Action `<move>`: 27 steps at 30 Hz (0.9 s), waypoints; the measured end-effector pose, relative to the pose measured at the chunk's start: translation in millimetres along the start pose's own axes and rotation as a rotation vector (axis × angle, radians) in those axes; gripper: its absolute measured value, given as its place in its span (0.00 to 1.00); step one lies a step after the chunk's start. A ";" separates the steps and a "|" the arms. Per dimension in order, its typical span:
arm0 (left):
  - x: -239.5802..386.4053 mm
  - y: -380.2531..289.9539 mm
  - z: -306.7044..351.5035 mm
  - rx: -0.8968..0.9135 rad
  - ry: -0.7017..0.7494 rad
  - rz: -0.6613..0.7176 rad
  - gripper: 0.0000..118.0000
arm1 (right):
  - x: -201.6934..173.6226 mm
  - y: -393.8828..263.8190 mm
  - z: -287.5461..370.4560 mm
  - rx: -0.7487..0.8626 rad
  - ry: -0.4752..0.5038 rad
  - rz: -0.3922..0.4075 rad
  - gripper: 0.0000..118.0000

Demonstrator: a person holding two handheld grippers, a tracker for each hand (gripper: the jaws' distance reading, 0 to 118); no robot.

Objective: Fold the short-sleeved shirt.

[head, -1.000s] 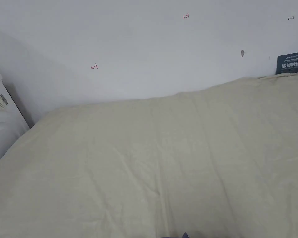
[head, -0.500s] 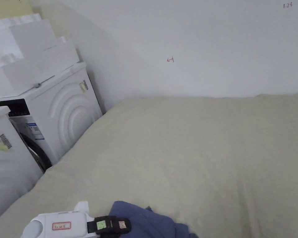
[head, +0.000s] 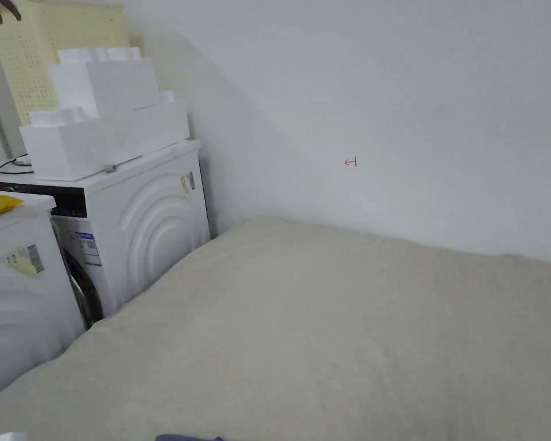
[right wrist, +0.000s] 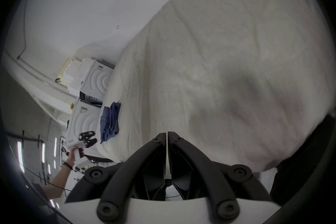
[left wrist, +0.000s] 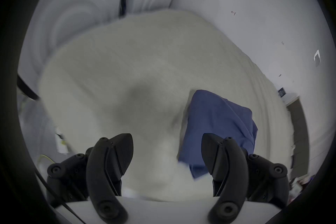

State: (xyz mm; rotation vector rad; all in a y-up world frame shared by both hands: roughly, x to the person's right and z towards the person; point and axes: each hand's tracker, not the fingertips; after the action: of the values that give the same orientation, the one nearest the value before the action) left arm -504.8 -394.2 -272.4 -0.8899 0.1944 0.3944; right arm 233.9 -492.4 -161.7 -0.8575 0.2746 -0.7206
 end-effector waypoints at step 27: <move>346.4 -208.7 132.1 0.502 -0.423 -0.582 0.01 | -112.4 23.4 108.3 0.435 -0.214 0.582 0.02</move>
State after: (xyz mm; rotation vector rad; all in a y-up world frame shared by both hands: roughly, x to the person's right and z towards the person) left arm -102.9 -320.3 -154.3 -0.3232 -0.3434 -0.0237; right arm 215.8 -342.1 -117.2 -0.3984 0.1528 -0.1285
